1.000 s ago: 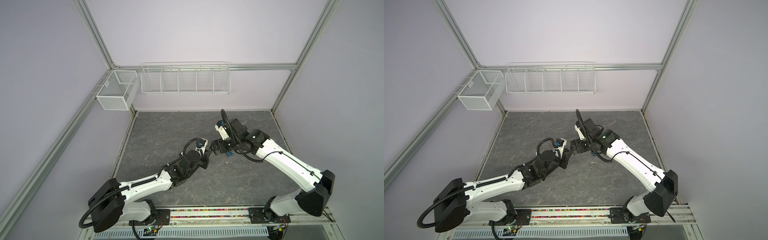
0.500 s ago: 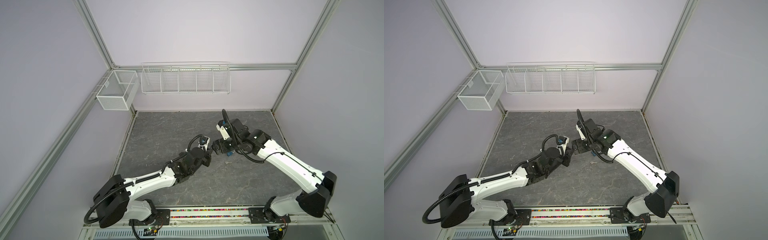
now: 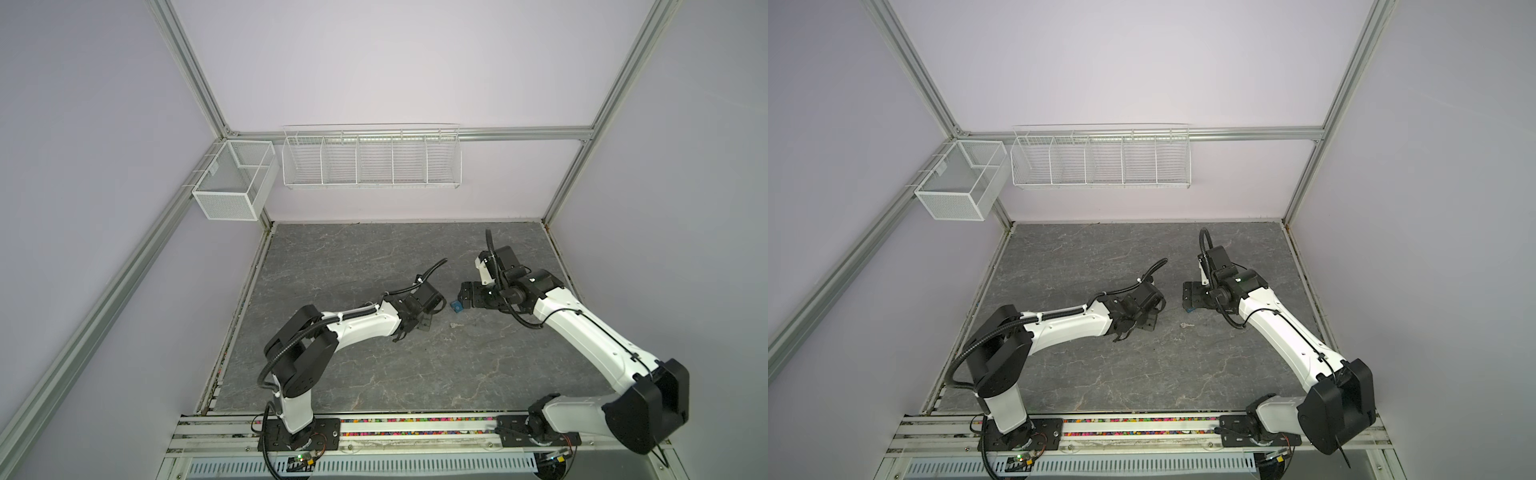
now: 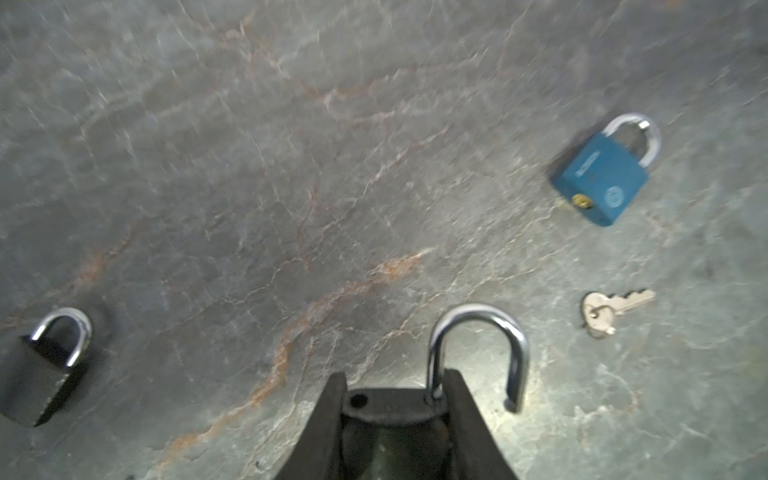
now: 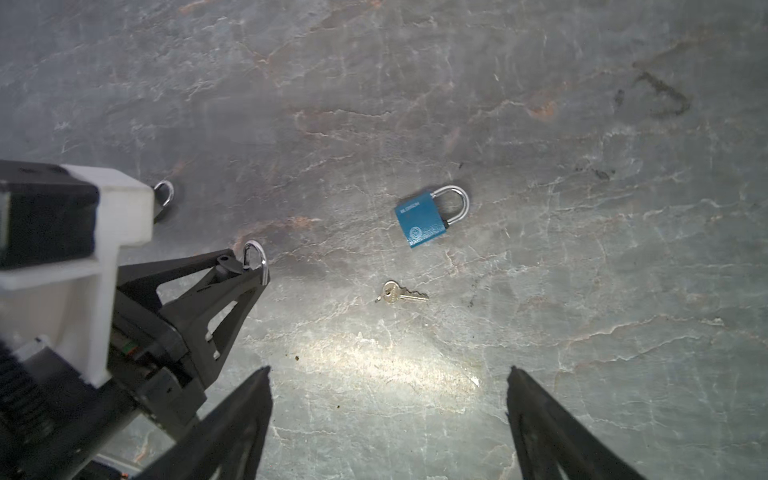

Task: Unlock with the key
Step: 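Lower the opened padlock with the left gripper while the right gripper draws back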

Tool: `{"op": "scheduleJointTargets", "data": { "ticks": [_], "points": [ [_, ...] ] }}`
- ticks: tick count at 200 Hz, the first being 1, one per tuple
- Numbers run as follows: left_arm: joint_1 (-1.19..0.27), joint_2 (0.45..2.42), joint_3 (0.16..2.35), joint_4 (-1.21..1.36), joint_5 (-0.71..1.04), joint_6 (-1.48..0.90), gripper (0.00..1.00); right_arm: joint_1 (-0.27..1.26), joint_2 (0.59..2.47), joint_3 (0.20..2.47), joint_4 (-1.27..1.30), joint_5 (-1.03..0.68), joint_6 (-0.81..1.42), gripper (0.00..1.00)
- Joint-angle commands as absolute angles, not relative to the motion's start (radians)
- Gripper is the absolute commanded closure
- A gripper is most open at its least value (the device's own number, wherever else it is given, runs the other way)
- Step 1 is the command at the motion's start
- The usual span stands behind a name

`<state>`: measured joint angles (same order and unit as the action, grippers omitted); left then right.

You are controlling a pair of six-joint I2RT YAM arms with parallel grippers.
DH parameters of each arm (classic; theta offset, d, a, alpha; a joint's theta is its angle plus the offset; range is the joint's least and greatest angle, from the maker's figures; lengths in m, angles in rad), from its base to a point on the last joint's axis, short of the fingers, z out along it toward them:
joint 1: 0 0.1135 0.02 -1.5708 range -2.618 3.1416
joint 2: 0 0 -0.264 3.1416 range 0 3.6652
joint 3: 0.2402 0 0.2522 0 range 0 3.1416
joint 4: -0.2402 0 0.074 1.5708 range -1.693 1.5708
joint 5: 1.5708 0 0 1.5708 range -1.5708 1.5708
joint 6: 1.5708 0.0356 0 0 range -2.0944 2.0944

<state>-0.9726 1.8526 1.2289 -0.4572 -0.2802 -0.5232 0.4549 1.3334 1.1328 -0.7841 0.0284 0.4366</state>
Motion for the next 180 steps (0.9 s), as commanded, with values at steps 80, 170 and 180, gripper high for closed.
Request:
{"op": "scheduleJointTargets", "data": {
  "ticks": [80, 170, 180],
  "points": [
    [-0.925, 2.012, 1.343, -0.667, -0.191, -0.602, 0.87, 0.446, 1.441, 1.103, -0.756, 0.003, 0.523, 0.04],
    [-0.919, 1.881, 1.31, -0.662, -0.172, -0.612, 0.47, 0.506, 1.447, 1.089, -0.769, 0.032, 0.667, 0.01],
    [-0.918, 1.83, 1.281, -0.648, -0.166, -0.616, 0.46, 0.527, 1.455, 1.077, -0.749, 0.038, 0.701, 0.04]
  ]
}}
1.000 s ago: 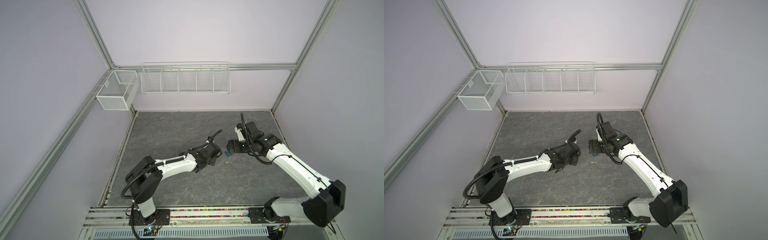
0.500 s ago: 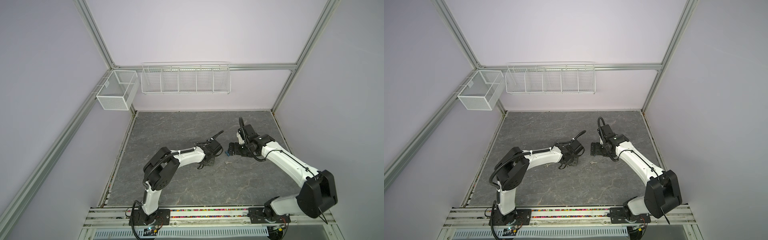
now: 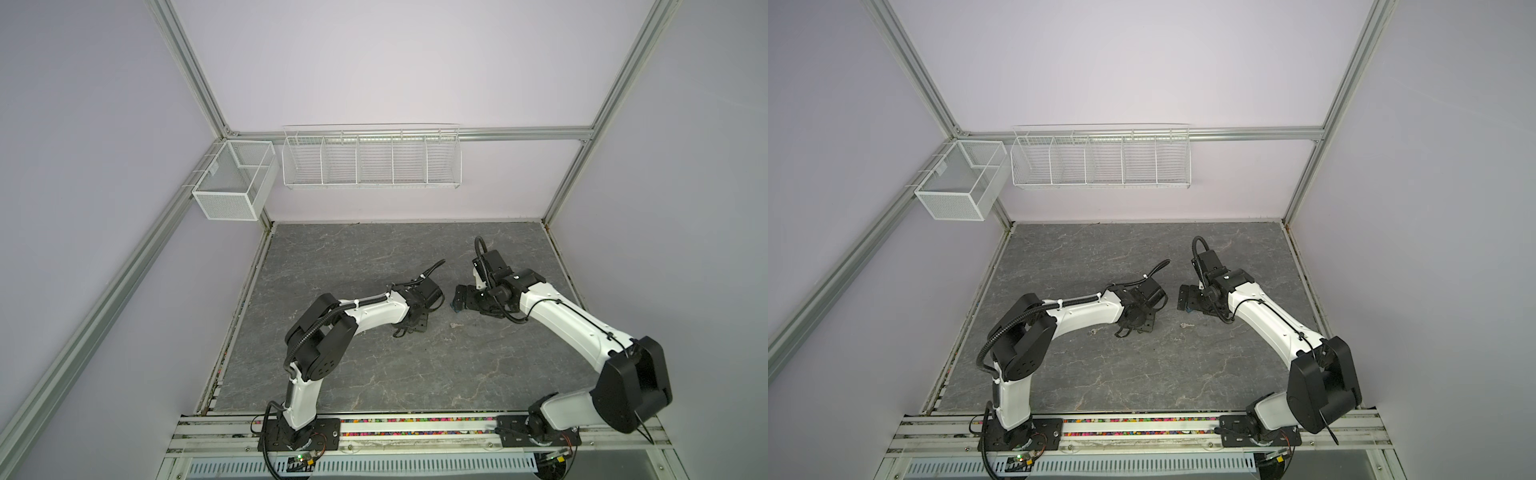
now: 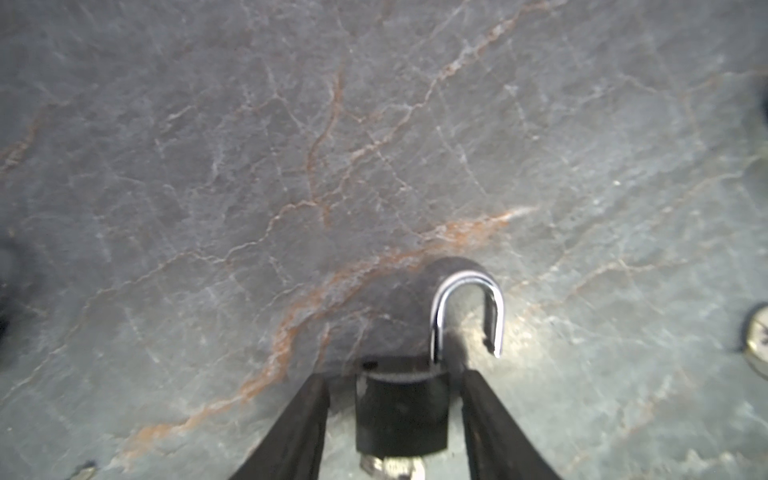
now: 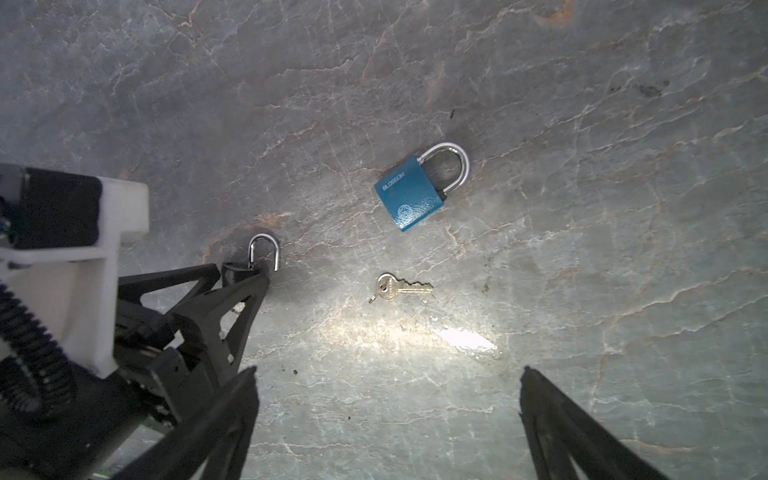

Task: Unlock with the key

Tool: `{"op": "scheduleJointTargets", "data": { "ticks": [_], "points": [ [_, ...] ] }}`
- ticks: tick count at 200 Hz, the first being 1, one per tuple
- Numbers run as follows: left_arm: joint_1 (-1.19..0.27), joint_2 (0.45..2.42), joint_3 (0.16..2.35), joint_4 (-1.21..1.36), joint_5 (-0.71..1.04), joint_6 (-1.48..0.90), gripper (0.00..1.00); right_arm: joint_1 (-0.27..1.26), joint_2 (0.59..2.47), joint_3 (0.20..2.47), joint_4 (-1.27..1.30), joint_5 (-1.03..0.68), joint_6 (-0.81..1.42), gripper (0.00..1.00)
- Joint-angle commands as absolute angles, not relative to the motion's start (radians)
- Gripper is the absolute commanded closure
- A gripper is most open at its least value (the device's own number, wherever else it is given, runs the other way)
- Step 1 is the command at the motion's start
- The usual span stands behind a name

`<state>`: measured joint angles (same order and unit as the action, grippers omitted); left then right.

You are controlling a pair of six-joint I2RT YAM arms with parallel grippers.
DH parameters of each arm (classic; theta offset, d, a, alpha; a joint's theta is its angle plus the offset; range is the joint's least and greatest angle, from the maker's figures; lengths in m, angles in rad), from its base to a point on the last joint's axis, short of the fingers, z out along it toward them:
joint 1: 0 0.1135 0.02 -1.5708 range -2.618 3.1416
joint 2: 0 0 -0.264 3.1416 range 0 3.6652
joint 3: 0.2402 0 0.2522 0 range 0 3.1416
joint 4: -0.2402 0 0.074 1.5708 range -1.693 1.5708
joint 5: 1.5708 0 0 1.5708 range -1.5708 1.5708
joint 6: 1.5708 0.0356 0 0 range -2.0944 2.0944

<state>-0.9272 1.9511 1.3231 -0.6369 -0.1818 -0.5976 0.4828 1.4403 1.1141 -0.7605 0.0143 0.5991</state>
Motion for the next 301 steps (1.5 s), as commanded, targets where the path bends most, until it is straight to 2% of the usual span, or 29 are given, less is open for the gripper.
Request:
{"op": "scheduleJointTargets", "data": {
  "ticks": [1, 40, 73, 99, 114, 134, 148, 198, 211, 232, 248, 301],
  "points": [
    [-0.917, 1.826, 1.276, -0.647, -0.166, -0.618, 0.46, 0.53, 1.459, 1.076, -0.746, 0.038, 0.708, 0.05],
    [-0.884, 1.583, 1.132, -0.581, -0.161, -0.65, 0.48, 0.621, 1.546, 1.061, -0.681, 0.062, 0.828, 0.2],
    [-0.849, 1.439, 1.055, -0.534, -0.161, -0.655, 0.49, 0.644, 1.644, 1.079, -0.647, 0.12, 0.892, 0.42],
    [-0.844, 1.368, 1.005, -0.478, -0.17, -0.648, 0.49, 0.644, 1.682, 1.081, -0.634, 0.149, 0.917, 0.48],
    [-0.842, 1.343, 0.987, -0.462, -0.179, -0.646, 0.49, 0.645, 1.707, 1.083, -0.624, 0.137, 0.932, 0.54],
    [-0.834, 1.324, 0.976, -0.459, -0.188, -0.645, 0.49, 0.65, 1.724, 1.082, -0.614, 0.147, 0.951, 0.56],
    [-0.827, 1.319, 0.967, -0.454, -0.184, -0.646, 0.49, 0.652, 1.734, 1.08, -0.602, 0.151, 0.96, 0.62],
    [-0.821, 1.307, 0.939, -0.425, -0.172, -0.658, 0.49, 0.653, 1.789, 1.101, -0.602, 0.164, 0.953, 0.69],
    [-0.818, 1.309, 0.939, -0.425, -0.17, -0.657, 0.49, 0.652, 1.797, 1.1, -0.596, 0.166, 0.953, 0.76],
    [-0.816, 1.315, 0.936, -0.419, -0.166, -0.661, 0.49, 0.653, 1.81, 1.104, -0.595, 0.17, 0.944, 0.77],
    [-0.815, 1.319, 0.936, -0.418, -0.163, -0.665, 0.49, 0.653, 1.813, 1.105, -0.606, 0.179, 0.936, 0.83],
    [-0.813, 1.32, 0.927, -0.404, -0.147, -0.68, 0.49, 0.653, 1.793, 1.117, -0.629, 0.191, 0.889, 0.9]
  ]
}}
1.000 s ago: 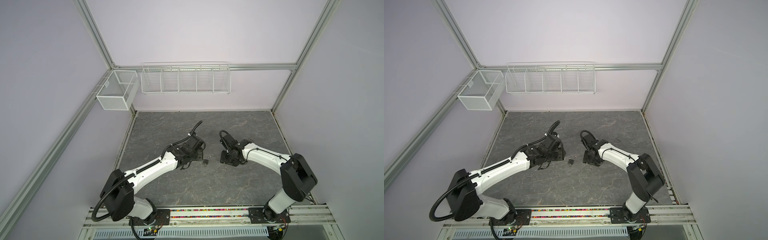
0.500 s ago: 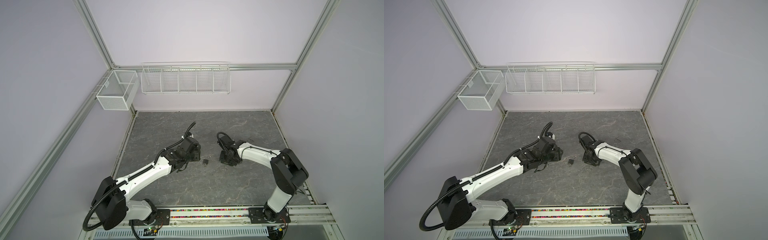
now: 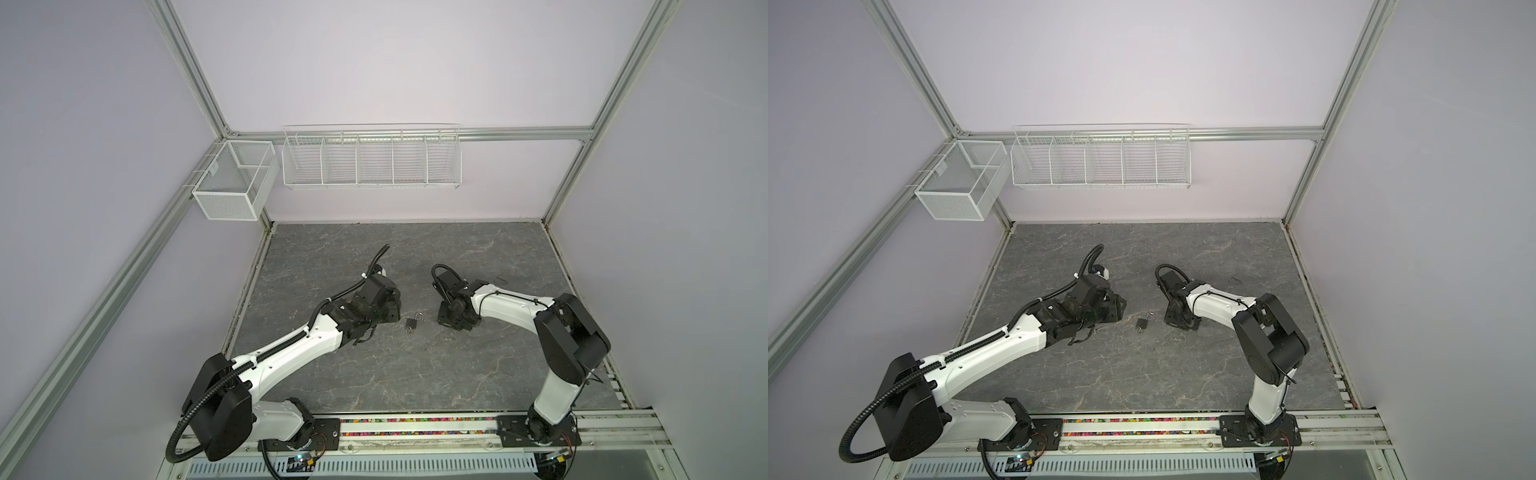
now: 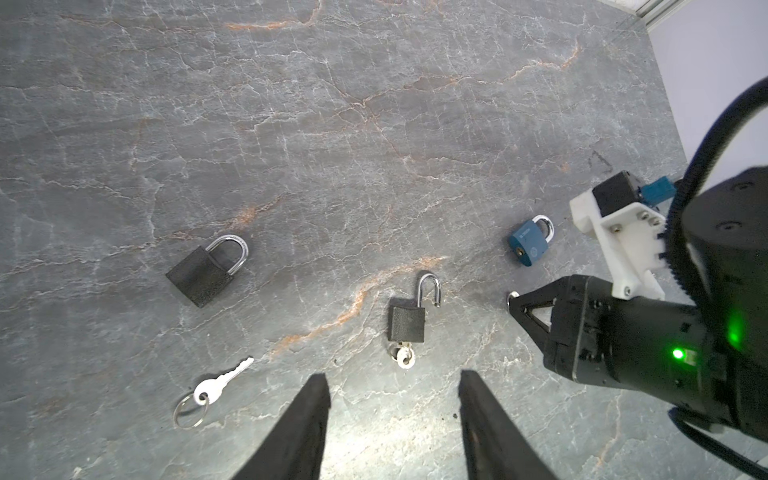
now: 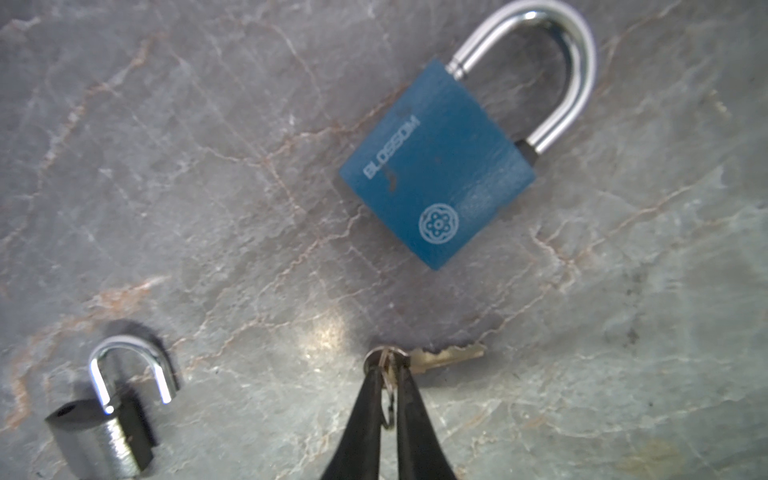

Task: Unlock with the key

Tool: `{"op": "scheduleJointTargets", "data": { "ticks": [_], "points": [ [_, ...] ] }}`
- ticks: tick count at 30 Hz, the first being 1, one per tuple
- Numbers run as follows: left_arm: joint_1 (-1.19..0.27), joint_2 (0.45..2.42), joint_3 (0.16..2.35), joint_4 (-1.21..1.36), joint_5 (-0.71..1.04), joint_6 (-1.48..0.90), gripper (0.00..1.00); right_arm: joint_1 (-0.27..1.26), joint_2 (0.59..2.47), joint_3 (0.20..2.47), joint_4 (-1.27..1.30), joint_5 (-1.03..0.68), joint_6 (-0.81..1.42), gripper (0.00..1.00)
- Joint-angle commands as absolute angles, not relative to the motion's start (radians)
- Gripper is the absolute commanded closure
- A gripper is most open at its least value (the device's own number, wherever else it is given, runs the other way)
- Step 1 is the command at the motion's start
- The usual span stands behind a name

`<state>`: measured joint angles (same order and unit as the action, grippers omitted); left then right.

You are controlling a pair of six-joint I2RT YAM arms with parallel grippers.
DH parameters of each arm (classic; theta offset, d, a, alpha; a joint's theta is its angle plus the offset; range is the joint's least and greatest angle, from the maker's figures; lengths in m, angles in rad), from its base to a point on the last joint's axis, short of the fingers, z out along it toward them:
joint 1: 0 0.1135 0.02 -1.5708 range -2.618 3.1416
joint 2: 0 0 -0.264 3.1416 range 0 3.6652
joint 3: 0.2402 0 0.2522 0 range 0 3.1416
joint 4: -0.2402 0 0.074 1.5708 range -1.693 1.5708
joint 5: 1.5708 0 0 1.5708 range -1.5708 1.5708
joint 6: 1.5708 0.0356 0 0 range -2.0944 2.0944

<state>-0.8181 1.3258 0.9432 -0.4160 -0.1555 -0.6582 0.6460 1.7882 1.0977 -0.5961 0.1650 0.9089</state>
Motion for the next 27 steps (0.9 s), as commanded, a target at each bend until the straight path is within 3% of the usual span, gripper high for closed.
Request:
{"op": "scheduleJointTargets", "data": {
  "ticks": [1, 10, 19, 27],
  "points": [
    [-0.813, 1.319, 0.927, -0.404, -0.147, -0.681, 0.49, 0.653, 1.793, 1.117, -0.63, 0.191, 0.888, 0.9],
    [-0.805, 1.219, 0.854, -0.347, -0.06, -0.82, 0.49, 0.656, 1.707, 1.104, -0.613, 0.132, 0.712, 0.93],
    [-0.778, 1.106, 0.678, -0.048, 0.128, -1.192, 0.48, 0.723, 1.513, 1.13, -0.619, -0.022, 0.386, 0.93],
    [-0.778, 1.146, 0.567, 0.353, 0.182, -1.533, 0.46, 0.837, 1.311, 1.124, -0.543, -0.107, 0.236, 0.93]
  ]
}}
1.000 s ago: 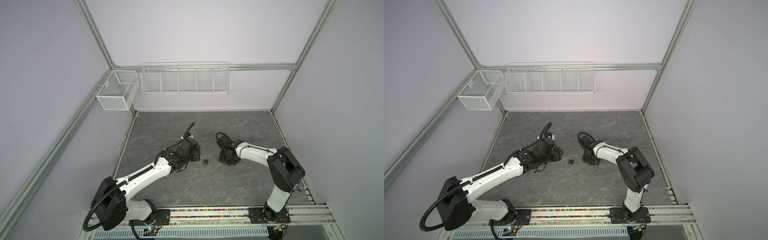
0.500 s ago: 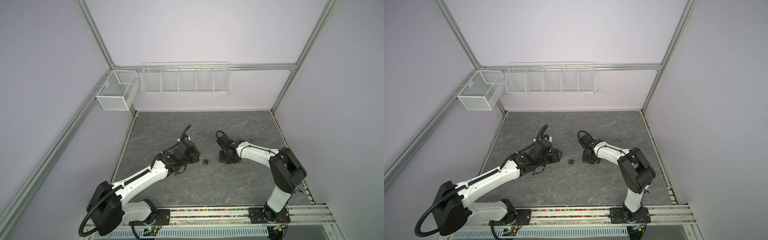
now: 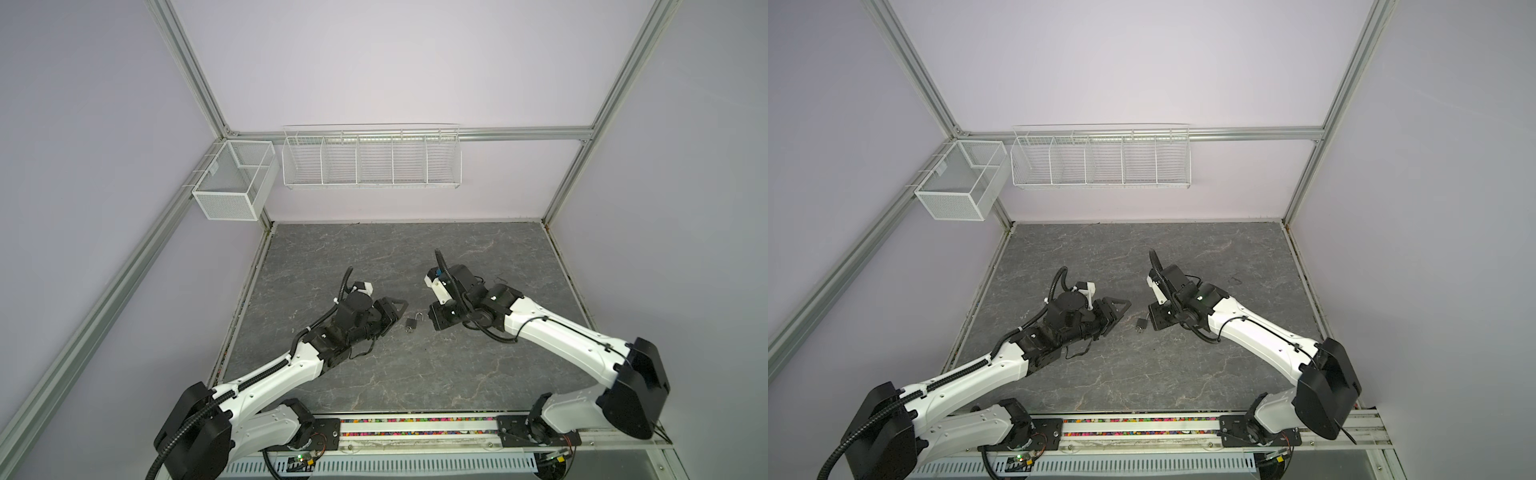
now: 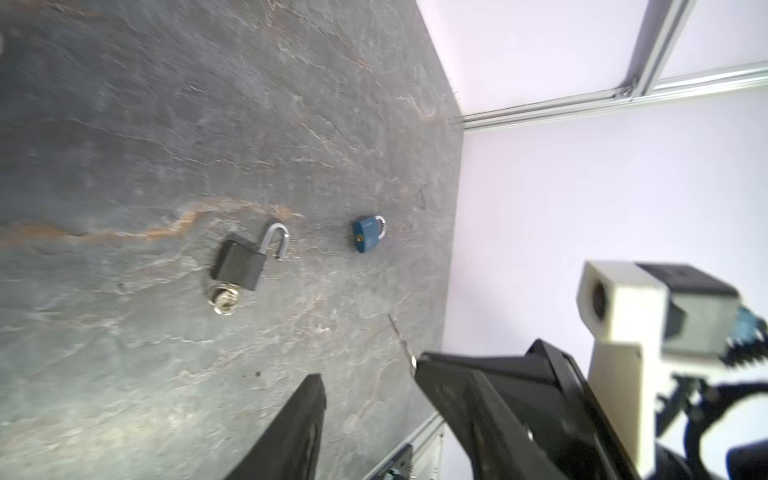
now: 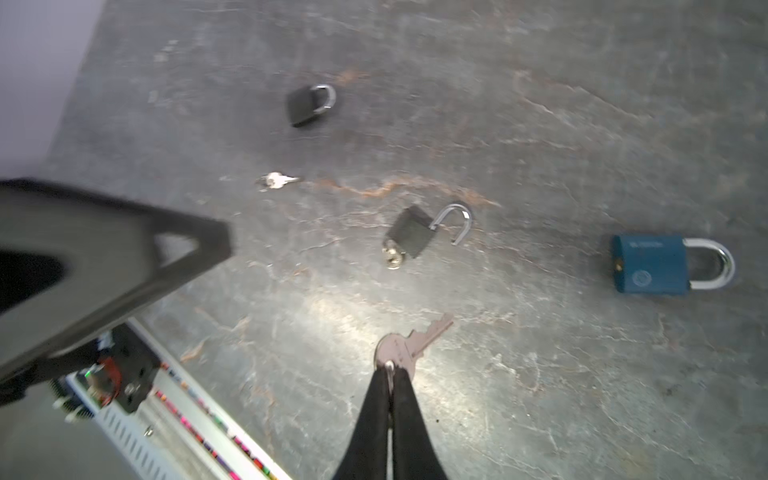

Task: Unlock with the key
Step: 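Close the right gripper on the brass key's ring and lift it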

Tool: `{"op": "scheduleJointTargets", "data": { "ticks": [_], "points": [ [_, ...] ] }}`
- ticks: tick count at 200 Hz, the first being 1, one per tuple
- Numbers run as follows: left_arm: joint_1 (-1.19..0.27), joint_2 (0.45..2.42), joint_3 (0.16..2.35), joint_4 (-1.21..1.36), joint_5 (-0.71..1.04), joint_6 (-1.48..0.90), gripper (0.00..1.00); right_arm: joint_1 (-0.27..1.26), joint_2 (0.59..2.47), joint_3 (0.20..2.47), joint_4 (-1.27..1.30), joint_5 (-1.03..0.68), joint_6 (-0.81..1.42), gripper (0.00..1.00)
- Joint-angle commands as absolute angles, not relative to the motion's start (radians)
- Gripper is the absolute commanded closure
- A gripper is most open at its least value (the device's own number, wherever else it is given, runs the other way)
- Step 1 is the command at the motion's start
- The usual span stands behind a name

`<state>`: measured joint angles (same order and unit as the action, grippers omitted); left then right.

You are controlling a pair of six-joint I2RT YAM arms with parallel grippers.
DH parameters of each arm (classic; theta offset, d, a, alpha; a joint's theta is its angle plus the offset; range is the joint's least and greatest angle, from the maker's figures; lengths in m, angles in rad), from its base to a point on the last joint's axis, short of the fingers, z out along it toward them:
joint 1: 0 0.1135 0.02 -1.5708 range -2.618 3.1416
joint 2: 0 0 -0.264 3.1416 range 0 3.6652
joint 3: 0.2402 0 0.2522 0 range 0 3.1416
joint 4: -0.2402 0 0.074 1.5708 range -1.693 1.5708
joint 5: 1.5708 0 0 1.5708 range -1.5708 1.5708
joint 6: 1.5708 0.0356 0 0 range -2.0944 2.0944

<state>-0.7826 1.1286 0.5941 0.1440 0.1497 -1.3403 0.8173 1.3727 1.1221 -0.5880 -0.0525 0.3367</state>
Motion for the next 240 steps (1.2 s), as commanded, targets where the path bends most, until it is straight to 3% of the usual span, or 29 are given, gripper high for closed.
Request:
{"op": "scheduleJointTargets", "data": {
  "ticks": [1, 52, 88, 178, 240],
  "points": [
    [-0.779, 1.155, 0.557, 0.39, 0.182, -1.566, 0.46, 0.844, 1.286, 1.117, -0.527, -0.111, 0.227, 0.93],
    [-0.782, 1.189, 0.56, 0.528, 0.265, -1.72, 0.48, 0.887, 1.201, 1.085, -0.423, -0.169, 0.112, 0.93],
    [-0.789, 1.159, 0.579, 0.487, 0.257, -1.728, 0.51, 0.906, 1.211, 1.087, -0.364, -0.187, 0.057, 0.93],
    [-0.79, 1.129, 0.577, 0.492, 0.25, -1.745, 0.73, 0.916, 1.226, 1.112, -0.387, -0.159, -0.04, 0.93],
    [-0.789, 1.147, 0.58, 0.49, 0.252, -1.733, 0.99, 0.919, 1.226, 1.136, -0.426, -0.146, -0.076, 0.93]
  ]
}}
